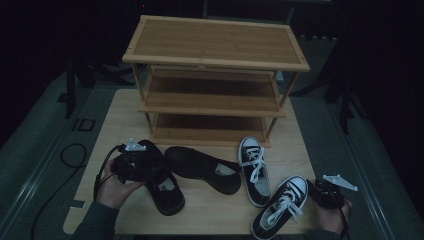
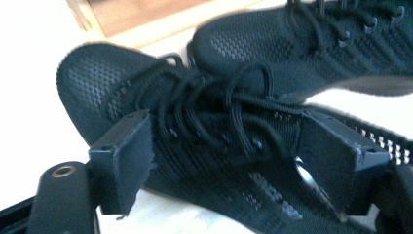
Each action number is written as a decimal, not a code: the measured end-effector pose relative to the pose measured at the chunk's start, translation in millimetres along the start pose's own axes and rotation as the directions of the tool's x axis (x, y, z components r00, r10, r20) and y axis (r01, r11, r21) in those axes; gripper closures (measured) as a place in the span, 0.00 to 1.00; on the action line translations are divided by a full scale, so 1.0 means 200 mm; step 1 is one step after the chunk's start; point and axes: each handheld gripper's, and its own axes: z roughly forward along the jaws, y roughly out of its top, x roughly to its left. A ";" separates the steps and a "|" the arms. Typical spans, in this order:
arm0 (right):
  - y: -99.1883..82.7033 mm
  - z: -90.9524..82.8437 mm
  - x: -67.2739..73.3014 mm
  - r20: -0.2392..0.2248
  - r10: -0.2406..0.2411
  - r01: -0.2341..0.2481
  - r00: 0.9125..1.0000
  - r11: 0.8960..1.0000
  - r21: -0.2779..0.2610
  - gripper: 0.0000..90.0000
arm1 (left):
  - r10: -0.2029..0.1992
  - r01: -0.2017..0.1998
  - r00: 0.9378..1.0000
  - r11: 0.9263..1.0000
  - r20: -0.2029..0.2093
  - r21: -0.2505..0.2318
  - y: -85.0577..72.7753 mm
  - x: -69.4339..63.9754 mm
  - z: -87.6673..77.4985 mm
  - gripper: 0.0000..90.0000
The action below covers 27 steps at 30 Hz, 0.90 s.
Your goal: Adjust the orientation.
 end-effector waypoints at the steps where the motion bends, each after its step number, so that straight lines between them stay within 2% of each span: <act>1: 0.00 0.00 0.00 0.000 0.000 0.000 1.000 1.000 0.000 0.67 | 0.006 -0.006 1.000 1.000 0.023 0.003 -0.01 0.00 0.00 0.31; 4: 0.00 0.00 0.00 0.000 0.000 0.000 1.000 1.000 0.000 0.67 | 0.013 -0.014 0.998 1.000 0.065 0.016 -0.02 0.00 -0.02 0.54; 5: 0.00 0.00 0.00 0.000 0.000 0.000 1.000 1.000 0.000 0.67 | 0.027 -0.030 0.996 0.999 0.079 0.026 -0.02 0.00 -0.03 0.63; 7: 0.00 0.00 0.00 0.000 0.000 0.000 1.000 1.000 0.000 0.67 | 0.046 -0.048 0.997 0.998 0.055 0.037 -0.02 -0.01 -0.03 0.78; 9: 0.00 0.00 0.00 0.001 0.001 -0.001 1.000 1.000 0.001 0.67 | 0.055 -0.057 0.998 0.998 0.041 0.035 -0.03 -0.02 -0.04 0.87; 11: 0.00 0.00 0.00 0.001 0.001 -0.001 1.000 1.000 0.001 0.67 | 0.064 -0.064 0.998 0.997 0.002 0.040 -0.03 -0.01 -0.06 0.92; 15: 0.00 0.00 0.00 0.000 0.001 -0.001 1.000 1.000 0.000 0.67 | 0.060 -0.057 0.997 0.997 -0.052 0.050 -0.04 0.04 -0.10 0.93; 20: 0.00 0.00 0.00 0.001 0.001 -0.001 1.000 1.000 0.000 0.67 | 0.023 -0.017 0.990 0.999 -0.139 0.043 -0.07 0.11 -0.13 0.92; 22: 0.00 0.00 0.00 0.001 0.002 -0.002 1.000 1.000 0.000 0.67 | 0.020 -0.012 0.989 0.998 -0.144 0.057 -0.08 0.11 -0.12 0.86; 24: 0.00 0.00 0.00 0.001 0.002 -0.002 1.000 1.000 0.001 0.67 | 0.031 -0.017 0.987 0.995 -0.155 0.093 -0.08 0.10 -0.08 0.78; 26: 0.00 0.00 0.00 0.002 0.001 -0.001 1.000 1.000 0.000 0.67 | 0.035 -0.015 0.987 0.992 -0.160 0.123 -0.08 0.10 -0.03 0.77; 27: 0.00 0.00 0.00 0.002 0.001 -0.001 1.000 1.000 0.000 0.67 | 0.035 -0.015 0.987 0.992 -0.160 0.123 -0.08 0.10 -0.03 0.77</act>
